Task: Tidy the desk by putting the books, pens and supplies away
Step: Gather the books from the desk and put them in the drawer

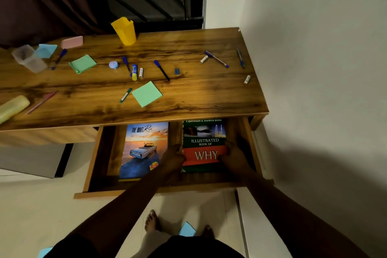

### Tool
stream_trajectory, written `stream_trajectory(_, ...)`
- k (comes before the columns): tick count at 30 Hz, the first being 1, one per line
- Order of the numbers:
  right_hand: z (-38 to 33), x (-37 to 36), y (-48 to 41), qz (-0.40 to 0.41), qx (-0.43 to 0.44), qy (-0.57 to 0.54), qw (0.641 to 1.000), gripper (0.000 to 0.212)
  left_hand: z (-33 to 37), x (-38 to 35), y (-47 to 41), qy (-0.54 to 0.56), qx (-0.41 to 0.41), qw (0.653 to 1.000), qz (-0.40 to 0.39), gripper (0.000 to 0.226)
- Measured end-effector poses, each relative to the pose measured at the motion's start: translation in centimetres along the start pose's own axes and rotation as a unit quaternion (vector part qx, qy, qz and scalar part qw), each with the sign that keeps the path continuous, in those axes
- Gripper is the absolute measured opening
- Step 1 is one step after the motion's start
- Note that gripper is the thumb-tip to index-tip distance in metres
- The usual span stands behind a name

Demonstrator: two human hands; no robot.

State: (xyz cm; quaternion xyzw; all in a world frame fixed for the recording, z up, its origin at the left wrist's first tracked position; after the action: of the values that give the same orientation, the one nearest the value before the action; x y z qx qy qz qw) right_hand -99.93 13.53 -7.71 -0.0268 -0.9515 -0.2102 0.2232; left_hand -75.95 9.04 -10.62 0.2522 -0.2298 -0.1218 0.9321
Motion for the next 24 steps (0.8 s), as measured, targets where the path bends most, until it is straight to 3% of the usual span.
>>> stream_trajectory(7,-3.1,-3.3,4.3,-0.071,0.142,0.169,0.973,0.034,-0.1,2.7,6.2,-0.161,-0.126,0.979,0.000,0.041)
stream_trajectory(11,-3.9,-6.0,6.4,-0.166,0.194,0.214,0.943,0.029,-1.1,4.0,9.7,-0.204,-0.125,0.971,-0.007,0.034)
stream_trajectory(16,-3.7,-7.0,7.0,-0.185,0.233,0.260,0.919,0.027,-1.9,5.6,12.6,-0.300,-0.184,0.936,-0.033,0.036)
stream_trajectory(19,-3.9,-7.1,6.8,-0.182,0.241,0.272,0.914,0.029,-3.2,7.1,12.2,-0.351,-0.193,0.916,0.008,0.039)
stream_trajectory(24,-4.4,-7.4,6.0,-0.201,0.238,0.302,0.901,0.032,-3.4,7.6,11.1,-0.346,-0.191,0.918,0.021,0.033)
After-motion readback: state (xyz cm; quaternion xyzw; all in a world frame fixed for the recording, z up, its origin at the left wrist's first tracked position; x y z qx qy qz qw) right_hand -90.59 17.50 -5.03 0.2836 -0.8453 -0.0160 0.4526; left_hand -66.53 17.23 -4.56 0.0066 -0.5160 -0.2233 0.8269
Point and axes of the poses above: each hand's wrist, its own y-axis away from the middle knuckle, its own x-axis out of the back of the hand, z = x × y, the point moved 7 cm from there along -y, towards the middle knuckle, and after that the axes turned 3 degrees about z, right-handed, at the moved point
